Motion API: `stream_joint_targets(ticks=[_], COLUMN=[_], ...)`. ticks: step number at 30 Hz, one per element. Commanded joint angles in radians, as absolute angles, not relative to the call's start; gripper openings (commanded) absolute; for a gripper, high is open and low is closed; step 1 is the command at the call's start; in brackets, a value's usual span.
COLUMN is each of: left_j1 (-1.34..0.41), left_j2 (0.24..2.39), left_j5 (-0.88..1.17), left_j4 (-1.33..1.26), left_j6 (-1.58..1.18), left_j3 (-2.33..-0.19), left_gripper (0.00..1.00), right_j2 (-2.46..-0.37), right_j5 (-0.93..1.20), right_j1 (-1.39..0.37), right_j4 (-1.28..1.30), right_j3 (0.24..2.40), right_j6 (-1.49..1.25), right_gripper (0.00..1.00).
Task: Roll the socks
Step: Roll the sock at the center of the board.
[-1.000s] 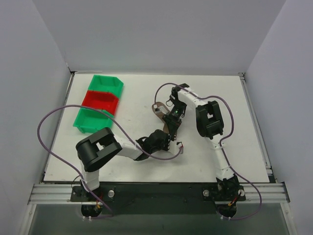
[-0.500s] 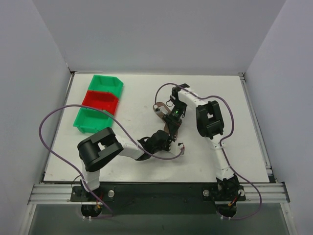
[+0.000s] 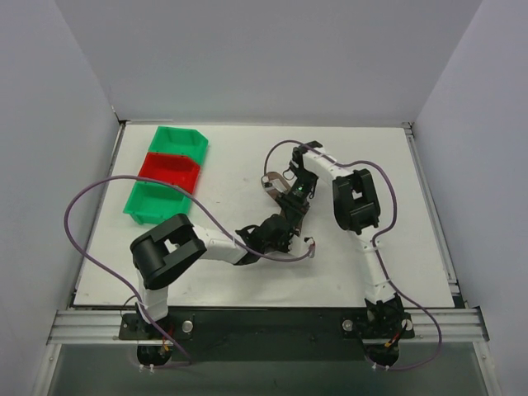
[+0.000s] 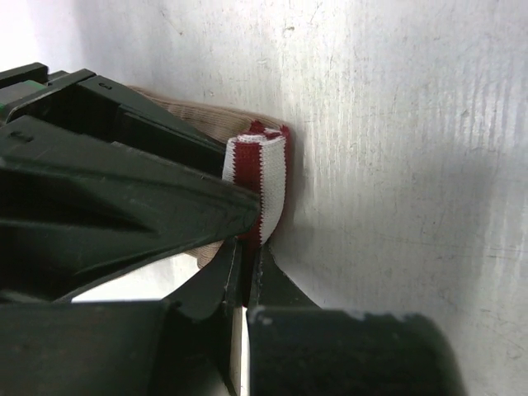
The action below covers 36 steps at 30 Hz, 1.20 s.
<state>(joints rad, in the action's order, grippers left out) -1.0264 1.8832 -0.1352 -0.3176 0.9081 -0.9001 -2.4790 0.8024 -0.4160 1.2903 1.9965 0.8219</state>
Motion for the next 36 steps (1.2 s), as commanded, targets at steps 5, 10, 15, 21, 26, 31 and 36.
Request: stream_joint_targets(ticks=[5,10,15,21,26,31,36], left_j1=[-1.028,-1.022,-1.008,-0.991,-0.983,-0.956,-0.93], left_j2=[1.907,1.916,1.936,1.959,1.991,2.04,2.082], left_j5=[-0.058,-0.037,0.0,0.064,0.095,0.15,0.202], left_j4=[-0.058,-0.002,0.078,0.162,0.224,0.311,0.38], left_j6=[0.821,0.781,0.747,0.707,0.678,0.624,0.578], left_j3=[-0.948,-0.998,-1.045,-1.107,-1.153,-1.239,-1.31], left_gripper=[0.0,0.0,0.0,0.0,0.0,0.0,0.0], right_j2=[-2.352,-2.252,-2.136,-1.985,-1.876,-1.795,-1.718], right_j5=[0.788,0.764,0.652,0.552,0.468,0.405,0.384], right_j1=[-0.385,-0.344,-0.29,-0.233,-0.186,-0.15,-0.129], right_j4=[1.258,1.166,0.974,0.824,0.711,0.623,0.545], right_j3=[1.979,1.941,1.811,1.678,1.545,1.448,1.346], right_j6=[0.764,0.686,0.556,0.499,0.48,0.472,0.485], right_gripper=[0.53,0.73,0.81,0.82,0.82,0.82,0.82])
